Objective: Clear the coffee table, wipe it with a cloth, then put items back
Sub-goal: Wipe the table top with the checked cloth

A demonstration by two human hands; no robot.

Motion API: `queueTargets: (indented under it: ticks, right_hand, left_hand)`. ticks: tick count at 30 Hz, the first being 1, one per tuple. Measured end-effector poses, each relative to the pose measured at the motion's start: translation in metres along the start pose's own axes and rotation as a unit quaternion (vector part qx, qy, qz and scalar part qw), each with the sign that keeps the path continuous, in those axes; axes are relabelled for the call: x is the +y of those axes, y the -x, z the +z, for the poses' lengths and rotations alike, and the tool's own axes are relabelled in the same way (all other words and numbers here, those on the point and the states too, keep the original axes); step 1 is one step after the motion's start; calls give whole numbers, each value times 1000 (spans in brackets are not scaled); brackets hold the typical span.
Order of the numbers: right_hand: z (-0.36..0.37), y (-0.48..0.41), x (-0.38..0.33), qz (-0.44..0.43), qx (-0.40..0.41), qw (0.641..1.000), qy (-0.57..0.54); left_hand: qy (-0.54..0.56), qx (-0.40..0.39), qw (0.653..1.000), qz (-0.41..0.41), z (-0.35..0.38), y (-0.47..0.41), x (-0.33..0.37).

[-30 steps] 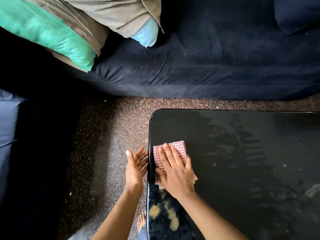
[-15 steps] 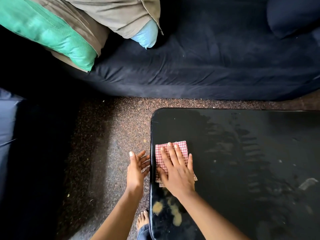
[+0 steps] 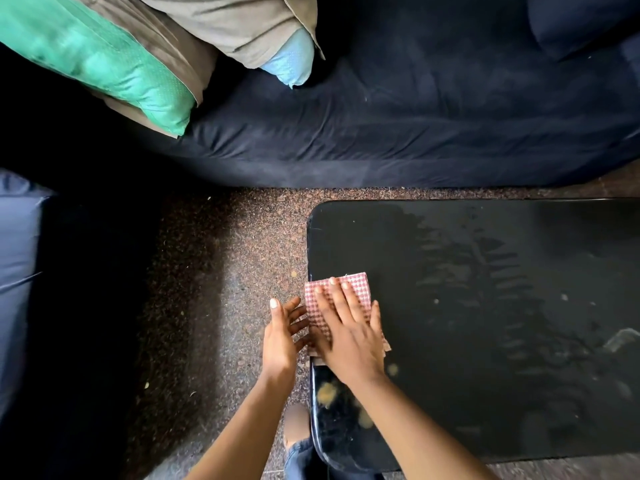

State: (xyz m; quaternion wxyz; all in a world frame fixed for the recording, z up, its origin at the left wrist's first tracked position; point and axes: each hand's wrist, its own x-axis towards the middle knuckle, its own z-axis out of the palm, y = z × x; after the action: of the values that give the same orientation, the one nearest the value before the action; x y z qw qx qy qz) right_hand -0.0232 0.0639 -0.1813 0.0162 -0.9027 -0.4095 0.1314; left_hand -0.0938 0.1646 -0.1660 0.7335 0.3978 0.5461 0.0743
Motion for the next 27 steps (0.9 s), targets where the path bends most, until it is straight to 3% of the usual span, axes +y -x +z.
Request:
queueTargets:
  ticks: [4,6,14,17,22,27]
  right_hand:
    - [-8,13,25,128,-3,991,-27]
    - [-12,10,16,137,7,990,-33]
    - [-55,-67,12,-107,53,993,-26]
    - [-86,-126,-1,-174,-30,984,-3]
    - [-103,-166,-22,-276,-144,928,207]
    - [-103,-119,-42,-310,-210,907,195]
  left_hand:
    - [-8,-16,1000,7,0,7,1]
    - [-2,-15,1000,5,-1,10,-1]
    - [8,-12,1000,0,-1,8,0]
    - [11,-9,1000,-5,-3,5,1]
    - [31,-11,999,-14,-7,4,2]
    - [22,15,1000,2,-14,7,2]
